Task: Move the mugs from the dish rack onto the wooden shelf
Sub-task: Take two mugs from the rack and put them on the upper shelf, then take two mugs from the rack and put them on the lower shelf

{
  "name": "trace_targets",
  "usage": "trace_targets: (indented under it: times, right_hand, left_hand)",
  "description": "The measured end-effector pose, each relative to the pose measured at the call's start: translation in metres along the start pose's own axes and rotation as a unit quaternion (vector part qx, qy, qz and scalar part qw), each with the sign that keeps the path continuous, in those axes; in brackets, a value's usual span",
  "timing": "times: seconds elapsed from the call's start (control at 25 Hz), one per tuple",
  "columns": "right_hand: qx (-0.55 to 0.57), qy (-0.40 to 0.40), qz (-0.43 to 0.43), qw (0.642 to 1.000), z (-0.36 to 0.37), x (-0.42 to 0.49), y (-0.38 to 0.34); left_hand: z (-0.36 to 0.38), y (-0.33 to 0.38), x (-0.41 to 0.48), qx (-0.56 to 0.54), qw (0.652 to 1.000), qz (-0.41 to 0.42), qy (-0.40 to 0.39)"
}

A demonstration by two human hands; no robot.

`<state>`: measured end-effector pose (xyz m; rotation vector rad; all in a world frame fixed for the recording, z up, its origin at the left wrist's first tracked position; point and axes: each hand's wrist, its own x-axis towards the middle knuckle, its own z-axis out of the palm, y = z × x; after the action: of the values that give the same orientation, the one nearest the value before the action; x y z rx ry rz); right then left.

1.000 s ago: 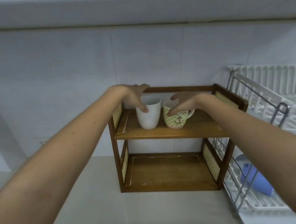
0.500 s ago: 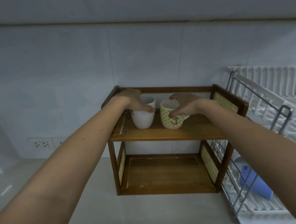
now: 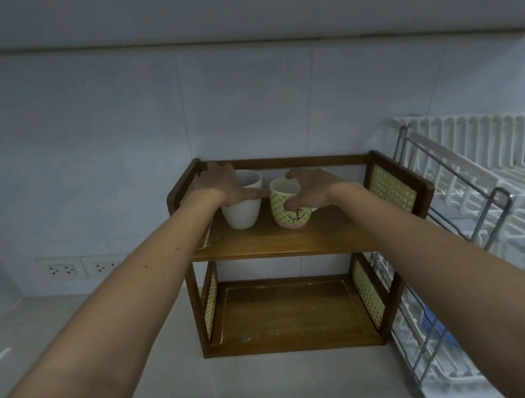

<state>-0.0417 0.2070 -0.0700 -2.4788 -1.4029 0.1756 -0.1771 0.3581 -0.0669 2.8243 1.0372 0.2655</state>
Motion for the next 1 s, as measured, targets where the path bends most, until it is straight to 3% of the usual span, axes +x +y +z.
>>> trace_targets:
  times: [0.28,0.4,0.52,0.64,0.76,0.88,1.0]
  right_hand:
    - [-0.023,-0.012,-0.001,1.0,0.007,-0.006,-0.003]
    - [-0.002,0.039,-0.009,0.999,0.01,-0.029,-0.005]
    - [0.083,0.176,-0.046,0.98,0.02,-0.081,0.004]
    - [0.127,0.292,-0.089,0.944,0.037,-0.153,0.028]
    - [0.12,0.362,-0.115,0.917,0.056,-0.222,0.064]
    - [0.088,0.393,-0.109,0.909,0.065,-0.268,0.119]
    - [0.102,0.371,-0.032,0.922,0.072,-0.288,0.193]
  left_hand:
    - [-0.003,0.003,-0.007,0.003,0.999,-0.035,-0.021]
    - [-0.004,0.016,-0.029,-0.002,1.0,-0.028,0.011]
    - [0.004,0.047,-0.064,-0.046,0.986,0.046,0.153]
    - [0.033,0.085,-0.115,-0.151,0.933,0.15,0.29]
    - [0.075,0.129,-0.168,-0.237,0.891,0.257,0.29]
    - [0.111,0.176,-0.209,-0.289,0.862,0.339,0.242]
    - [0.14,0.226,-0.23,-0.317,0.831,0.42,0.181]
